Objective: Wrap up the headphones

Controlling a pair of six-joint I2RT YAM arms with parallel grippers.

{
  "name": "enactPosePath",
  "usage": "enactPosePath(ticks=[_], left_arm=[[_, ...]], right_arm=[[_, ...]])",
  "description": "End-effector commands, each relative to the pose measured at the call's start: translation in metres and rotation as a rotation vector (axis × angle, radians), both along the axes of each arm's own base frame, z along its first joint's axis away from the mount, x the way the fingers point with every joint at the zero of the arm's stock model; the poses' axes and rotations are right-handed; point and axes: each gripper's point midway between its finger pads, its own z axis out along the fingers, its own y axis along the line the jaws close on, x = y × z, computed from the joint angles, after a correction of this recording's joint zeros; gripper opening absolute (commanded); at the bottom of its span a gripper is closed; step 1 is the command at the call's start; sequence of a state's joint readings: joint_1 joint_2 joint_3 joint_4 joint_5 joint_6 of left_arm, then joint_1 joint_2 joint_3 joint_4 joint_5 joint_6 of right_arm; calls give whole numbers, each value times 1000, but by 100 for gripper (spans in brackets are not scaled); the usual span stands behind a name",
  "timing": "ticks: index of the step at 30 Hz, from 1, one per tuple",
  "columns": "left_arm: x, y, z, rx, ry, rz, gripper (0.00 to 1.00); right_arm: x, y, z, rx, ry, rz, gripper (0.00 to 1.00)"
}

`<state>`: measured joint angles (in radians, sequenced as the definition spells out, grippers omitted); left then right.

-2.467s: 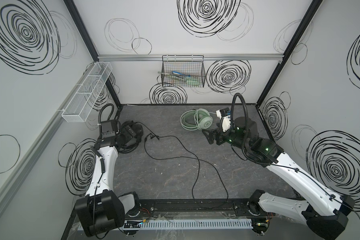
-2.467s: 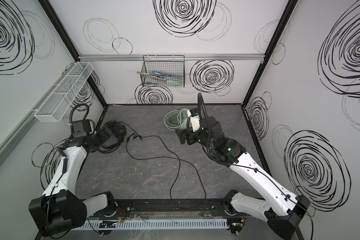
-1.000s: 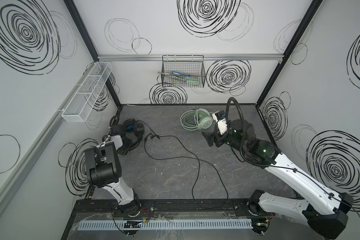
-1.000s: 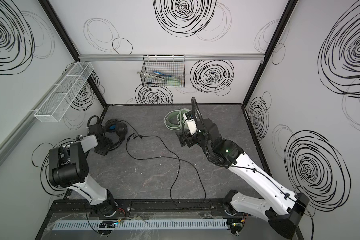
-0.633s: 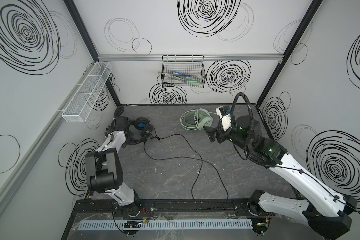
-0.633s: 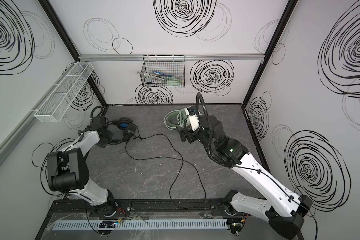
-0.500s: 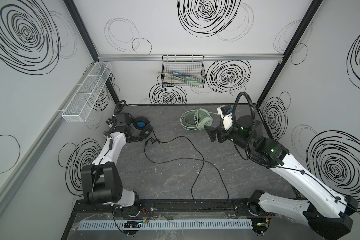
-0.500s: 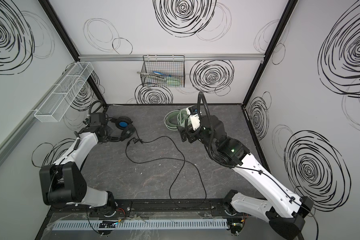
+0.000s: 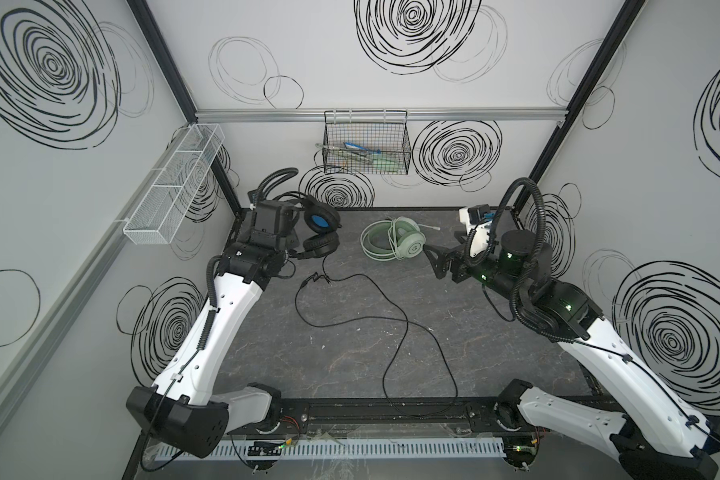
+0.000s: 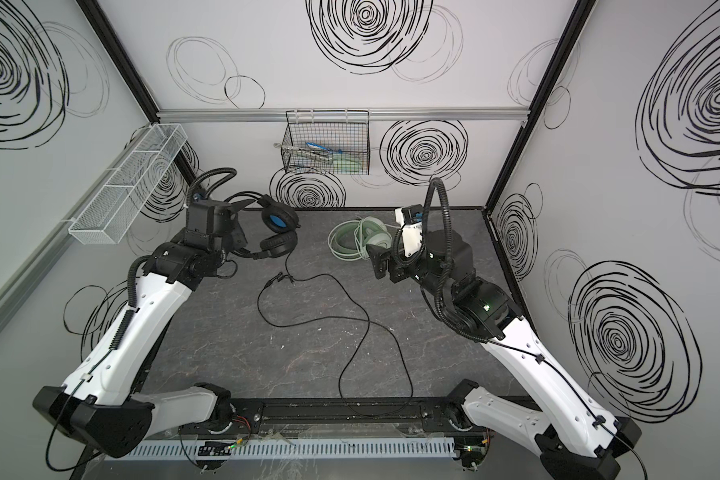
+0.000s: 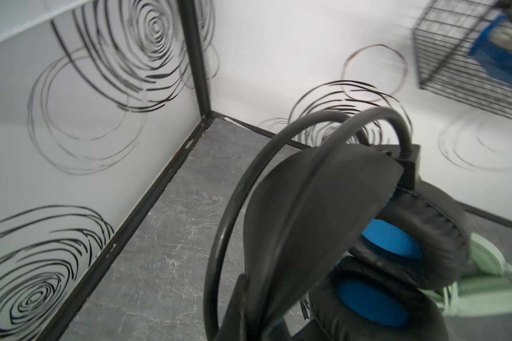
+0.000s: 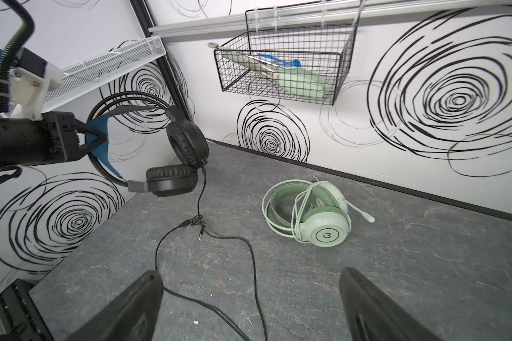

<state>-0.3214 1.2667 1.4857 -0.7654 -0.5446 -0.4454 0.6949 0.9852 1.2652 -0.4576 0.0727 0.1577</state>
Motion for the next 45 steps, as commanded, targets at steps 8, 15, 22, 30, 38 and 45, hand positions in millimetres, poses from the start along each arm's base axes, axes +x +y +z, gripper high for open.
enactPosePath(ticks=[8, 15, 22, 30, 38, 45], left_arm=[[-72, -74, 105, 117, -237, -304, 0], [-80, -108, 126, 7, -200, -432, 0], [-81, -138, 186, -24, -263, -616, 0], [-84, -151, 188, -69, -258, -665, 0], [-73, -168, 194, -39, -292, -737, 0], [-58, -187, 191, -155, -306, -797, 0]], right_arm=[[-10, -30, 28, 52, -97, -26, 97], [-79, -21, 2, 217, -174, 265, 97], [-98, -17, -17, 266, -232, 358, 97], [-75, 4, -10, 310, -302, 396, 97], [-53, 30, -23, 282, -273, 457, 97], [-20, 52, -39, 260, -218, 435, 97]])
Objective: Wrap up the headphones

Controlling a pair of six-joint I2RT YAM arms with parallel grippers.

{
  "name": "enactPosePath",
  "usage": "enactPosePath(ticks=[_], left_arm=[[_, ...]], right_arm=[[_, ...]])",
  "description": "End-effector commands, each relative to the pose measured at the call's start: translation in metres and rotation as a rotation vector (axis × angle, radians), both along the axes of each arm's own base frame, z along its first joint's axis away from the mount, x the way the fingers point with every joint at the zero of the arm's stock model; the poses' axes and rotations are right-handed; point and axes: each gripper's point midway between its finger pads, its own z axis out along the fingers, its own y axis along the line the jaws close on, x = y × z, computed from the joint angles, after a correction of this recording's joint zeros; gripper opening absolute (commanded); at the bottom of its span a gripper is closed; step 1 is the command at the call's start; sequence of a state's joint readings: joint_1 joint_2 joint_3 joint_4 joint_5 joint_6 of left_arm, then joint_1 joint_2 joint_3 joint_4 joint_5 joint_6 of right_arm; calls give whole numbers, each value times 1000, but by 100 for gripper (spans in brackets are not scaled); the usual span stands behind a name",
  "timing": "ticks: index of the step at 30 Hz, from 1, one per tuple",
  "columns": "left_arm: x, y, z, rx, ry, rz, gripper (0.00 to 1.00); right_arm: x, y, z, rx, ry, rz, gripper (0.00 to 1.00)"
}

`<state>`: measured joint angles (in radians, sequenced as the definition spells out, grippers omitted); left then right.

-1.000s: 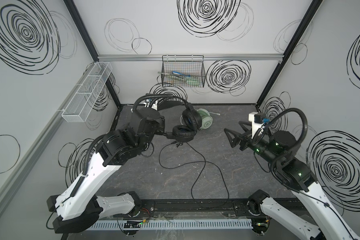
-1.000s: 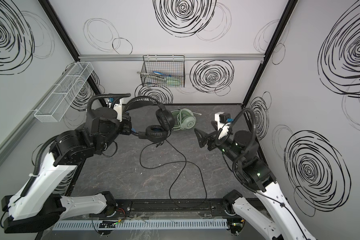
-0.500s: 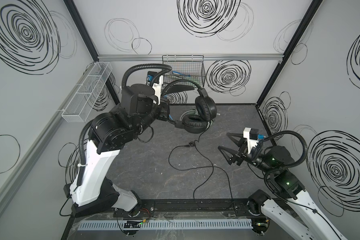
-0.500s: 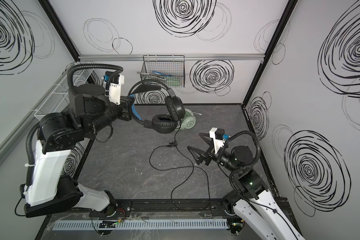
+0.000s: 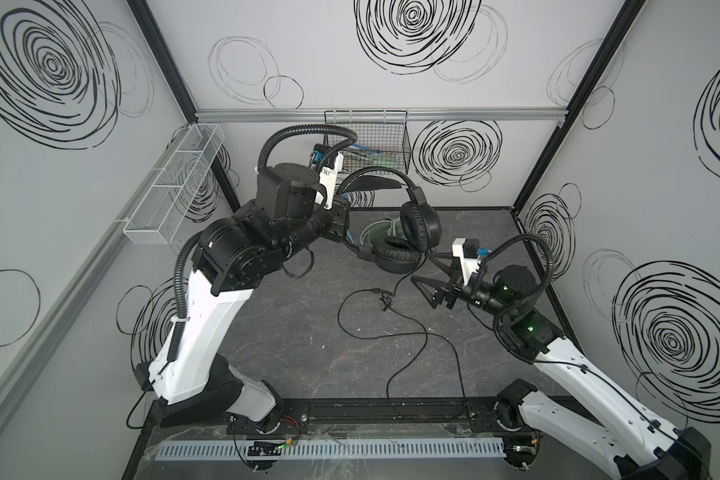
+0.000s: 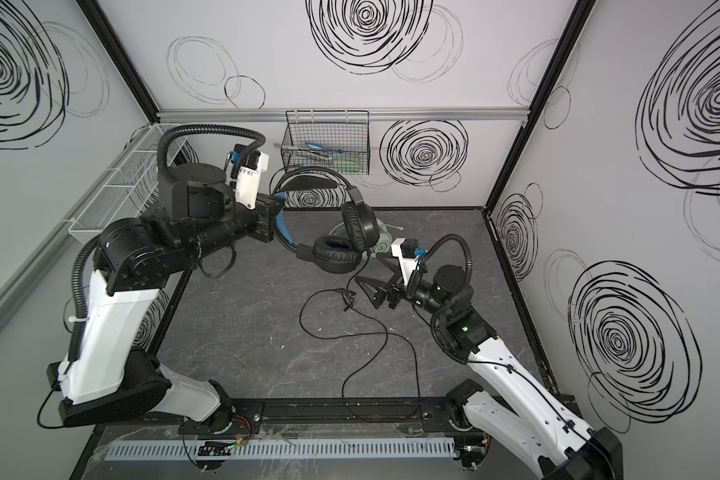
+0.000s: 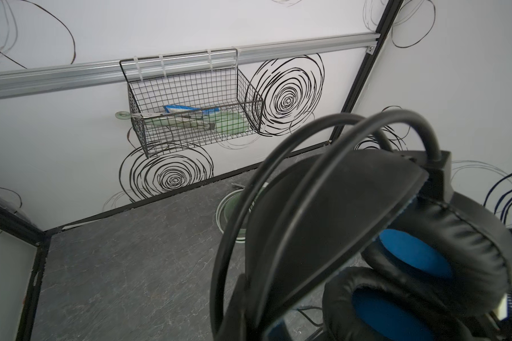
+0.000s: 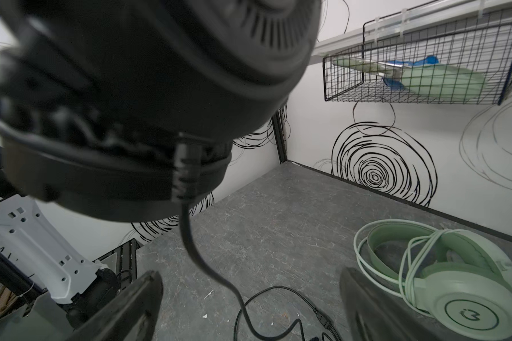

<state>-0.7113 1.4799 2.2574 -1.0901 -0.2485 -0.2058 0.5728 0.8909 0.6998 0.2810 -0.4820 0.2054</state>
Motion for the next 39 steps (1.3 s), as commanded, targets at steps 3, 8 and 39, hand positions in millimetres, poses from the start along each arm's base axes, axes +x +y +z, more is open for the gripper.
enactPosePath(ticks=[3, 8, 39], left_arm=[[14, -13, 37, -208, -69, -53, 0], [26, -4, 47, -324, -52, -75, 0], [38, 66, 79, -587, -76, -4, 0]], right_arm=[[12, 15, 22, 47, -80, 12, 97], [28, 21, 13, 103, -23, -16, 98], [65, 51, -57, 82, 130, 1, 40]])
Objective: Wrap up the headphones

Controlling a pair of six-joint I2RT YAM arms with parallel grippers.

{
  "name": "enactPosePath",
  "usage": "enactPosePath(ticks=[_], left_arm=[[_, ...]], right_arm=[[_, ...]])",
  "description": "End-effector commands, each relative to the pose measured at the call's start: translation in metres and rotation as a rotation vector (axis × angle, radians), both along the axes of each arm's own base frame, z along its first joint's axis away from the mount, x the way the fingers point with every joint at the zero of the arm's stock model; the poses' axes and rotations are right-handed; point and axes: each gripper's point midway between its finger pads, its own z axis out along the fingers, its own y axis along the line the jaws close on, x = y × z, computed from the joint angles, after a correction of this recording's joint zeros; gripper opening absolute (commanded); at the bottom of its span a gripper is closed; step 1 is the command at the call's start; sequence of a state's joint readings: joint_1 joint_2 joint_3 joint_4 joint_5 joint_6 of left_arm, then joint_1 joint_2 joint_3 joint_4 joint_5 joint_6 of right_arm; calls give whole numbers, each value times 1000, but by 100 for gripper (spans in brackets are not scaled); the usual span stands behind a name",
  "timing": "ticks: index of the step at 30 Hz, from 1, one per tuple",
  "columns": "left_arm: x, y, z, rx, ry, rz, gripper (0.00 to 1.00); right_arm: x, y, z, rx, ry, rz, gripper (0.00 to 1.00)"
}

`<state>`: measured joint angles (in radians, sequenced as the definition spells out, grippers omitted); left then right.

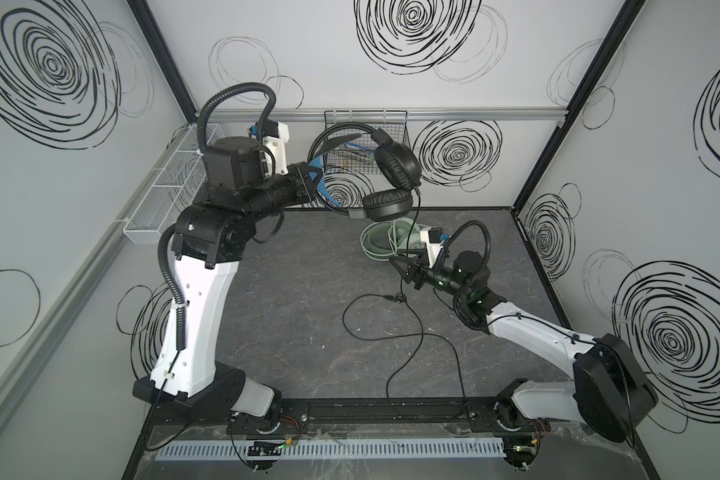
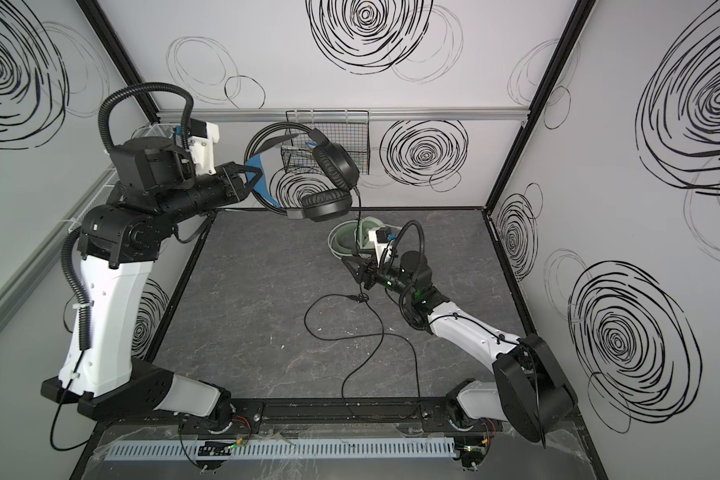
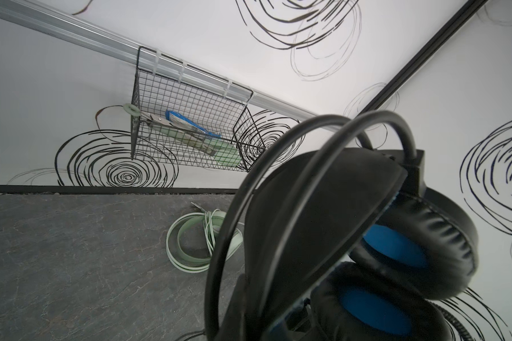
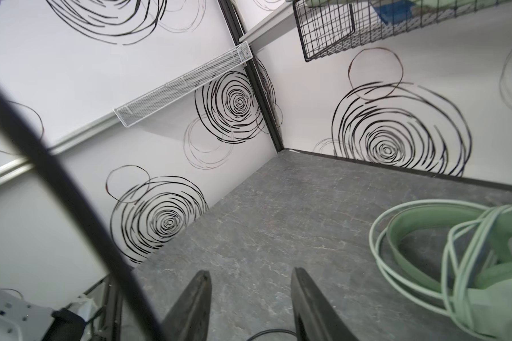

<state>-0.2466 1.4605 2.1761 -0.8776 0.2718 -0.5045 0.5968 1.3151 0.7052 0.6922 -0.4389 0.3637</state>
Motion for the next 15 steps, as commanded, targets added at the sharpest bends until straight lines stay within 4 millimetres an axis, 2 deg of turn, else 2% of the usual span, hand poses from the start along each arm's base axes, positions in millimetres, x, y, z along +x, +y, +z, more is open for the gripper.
enactPosePath(ticks=[1, 7, 11, 15], left_arm=[[-15, 6, 55, -135, -171, -20, 0], [-19, 24, 64, -157, -199, 9, 0], [-20, 43, 67, -171, -206, 70, 0], [-16, 69, 56, -174, -185, 214, 0]], right_arm=[[-3, 3, -4, 8, -9, 18, 36], [-4, 6, -9, -1, -5, 33, 8], [-8, 4, -3, -43, -40, 37, 3], [-13, -6, 7, -156, -81, -54, 0]])
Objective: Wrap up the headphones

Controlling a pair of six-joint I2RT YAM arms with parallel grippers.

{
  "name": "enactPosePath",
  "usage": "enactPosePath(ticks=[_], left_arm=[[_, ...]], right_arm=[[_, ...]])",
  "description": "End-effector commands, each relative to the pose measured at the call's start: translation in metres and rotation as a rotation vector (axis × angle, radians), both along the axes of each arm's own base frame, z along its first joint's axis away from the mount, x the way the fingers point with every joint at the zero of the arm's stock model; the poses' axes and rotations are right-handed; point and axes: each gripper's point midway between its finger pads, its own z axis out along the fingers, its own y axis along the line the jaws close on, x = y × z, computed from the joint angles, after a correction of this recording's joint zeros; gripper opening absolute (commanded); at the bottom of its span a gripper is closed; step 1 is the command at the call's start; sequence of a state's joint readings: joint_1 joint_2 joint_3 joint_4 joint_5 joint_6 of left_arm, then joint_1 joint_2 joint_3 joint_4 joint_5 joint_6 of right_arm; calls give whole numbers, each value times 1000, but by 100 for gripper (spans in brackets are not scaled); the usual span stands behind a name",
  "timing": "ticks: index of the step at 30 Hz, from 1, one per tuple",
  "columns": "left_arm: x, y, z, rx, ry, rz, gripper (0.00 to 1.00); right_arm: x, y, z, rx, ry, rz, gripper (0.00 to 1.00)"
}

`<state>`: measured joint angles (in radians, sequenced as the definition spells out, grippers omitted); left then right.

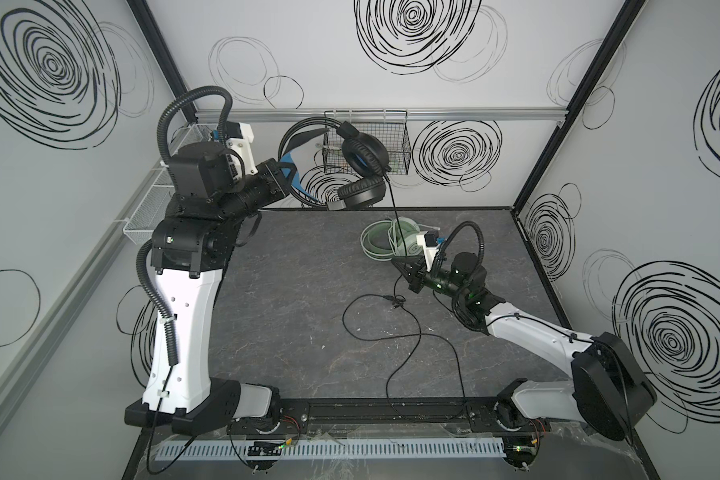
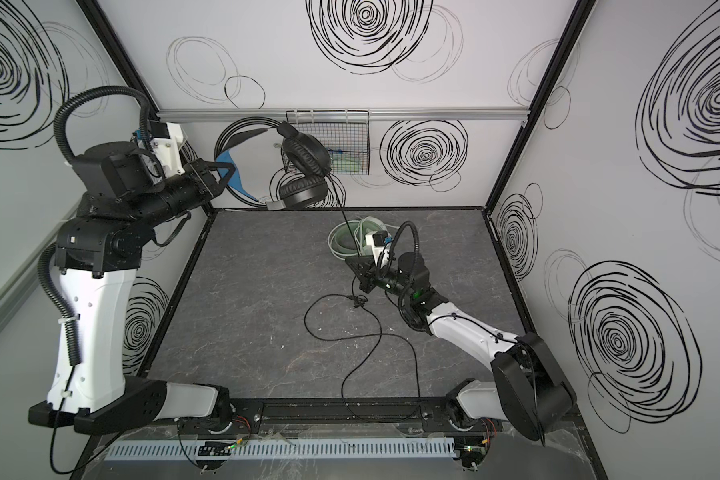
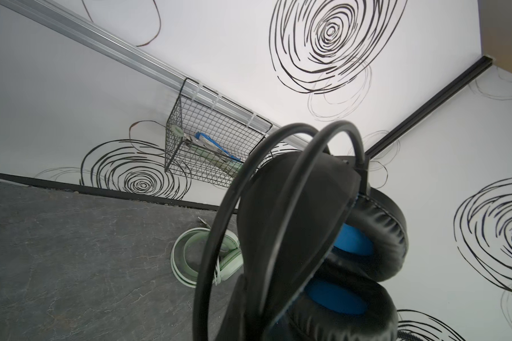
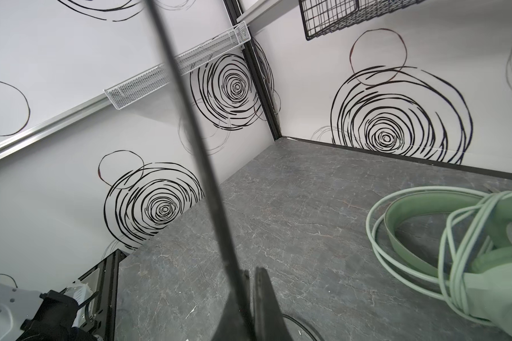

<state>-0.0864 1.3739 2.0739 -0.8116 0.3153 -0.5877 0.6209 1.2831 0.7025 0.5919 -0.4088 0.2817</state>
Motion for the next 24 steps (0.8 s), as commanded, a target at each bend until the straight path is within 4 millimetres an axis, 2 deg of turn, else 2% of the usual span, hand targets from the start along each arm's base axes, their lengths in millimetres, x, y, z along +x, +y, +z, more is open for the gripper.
enactPosePath(ticks=[1, 3, 6, 8, 12, 15, 18, 20, 24], left_arm=[[-12, 25, 44, -77, -158, 132, 0], [-9, 35, 31, -81, -130, 198, 0], [-6, 42, 7, -62, -90, 242, 0], [-8, 43, -6, -29, -75, 255, 0], [-15, 43, -22, 72, -59, 271, 0], [-21, 40, -29, 158, -57, 262, 0], [-24, 26, -39, 272, -36, 204, 0], [-25, 11, -47, 354, -9, 144, 0], [-32, -35, -63, 488, -9, -16, 0]], right_arm=[[-8, -14, 25, -98, -93, -79, 0], [-14, -29, 35, -147, -141, -140, 0], [-18, -64, 60, -178, -208, -291, 0], [-24, -90, 88, -200, -270, -386, 0], [-35, -119, 136, -300, -403, -472, 0], [-46, -125, 167, -366, -517, -464, 0], [-58, -123, 185, -436, -631, -432, 0], [-68, -120, 194, -474, -711, -403, 0], [-84, -116, 211, -544, -849, -361, 0]])
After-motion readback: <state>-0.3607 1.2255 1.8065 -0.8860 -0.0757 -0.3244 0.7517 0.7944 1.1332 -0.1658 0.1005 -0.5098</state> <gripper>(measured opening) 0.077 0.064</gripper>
